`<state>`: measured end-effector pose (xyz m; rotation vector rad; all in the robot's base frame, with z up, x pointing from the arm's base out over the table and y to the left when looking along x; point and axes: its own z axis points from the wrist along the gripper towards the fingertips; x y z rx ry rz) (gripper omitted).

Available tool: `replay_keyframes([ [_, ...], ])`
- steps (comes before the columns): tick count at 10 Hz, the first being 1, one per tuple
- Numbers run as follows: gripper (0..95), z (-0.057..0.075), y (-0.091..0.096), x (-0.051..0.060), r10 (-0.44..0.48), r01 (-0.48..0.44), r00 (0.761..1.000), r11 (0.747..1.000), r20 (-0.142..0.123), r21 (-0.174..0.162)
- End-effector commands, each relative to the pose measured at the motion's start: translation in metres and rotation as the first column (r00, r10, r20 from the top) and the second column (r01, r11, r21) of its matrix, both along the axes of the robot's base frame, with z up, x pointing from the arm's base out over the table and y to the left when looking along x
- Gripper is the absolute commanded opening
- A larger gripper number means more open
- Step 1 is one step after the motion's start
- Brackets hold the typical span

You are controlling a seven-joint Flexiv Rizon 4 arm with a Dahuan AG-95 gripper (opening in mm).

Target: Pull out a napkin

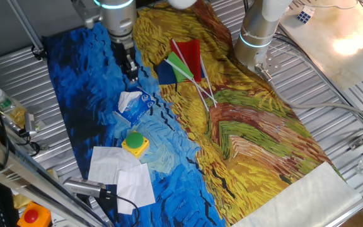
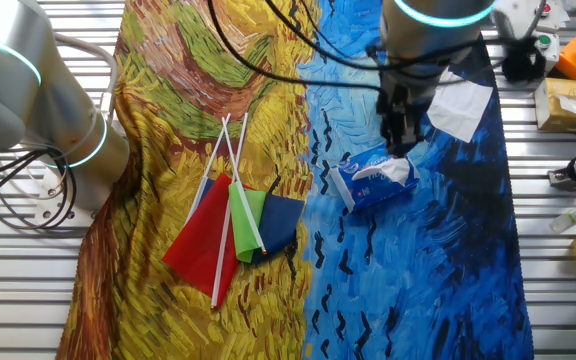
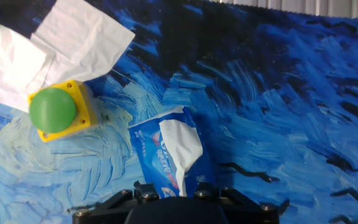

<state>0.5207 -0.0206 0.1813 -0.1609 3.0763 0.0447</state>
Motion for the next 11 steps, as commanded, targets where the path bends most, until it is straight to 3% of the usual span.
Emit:
replay_keyframes([
  [1,38.0,-0.003,-0.001,0.004,-0.005,0.005,1.000,1.000,0.000,-0.002],
  [4,38.0,-0.020,-0.001,0.013,-0.016,0.016,1.000,1.000,0.006,0.006],
  [7,38.0,-0.024,-0.001,0.014,-0.016,0.016,1.000,1.000,0.017,0.016],
  [11,38.0,-0.043,0.001,0.012,-0.024,0.024,0.999,0.999,0.026,0.024],
])
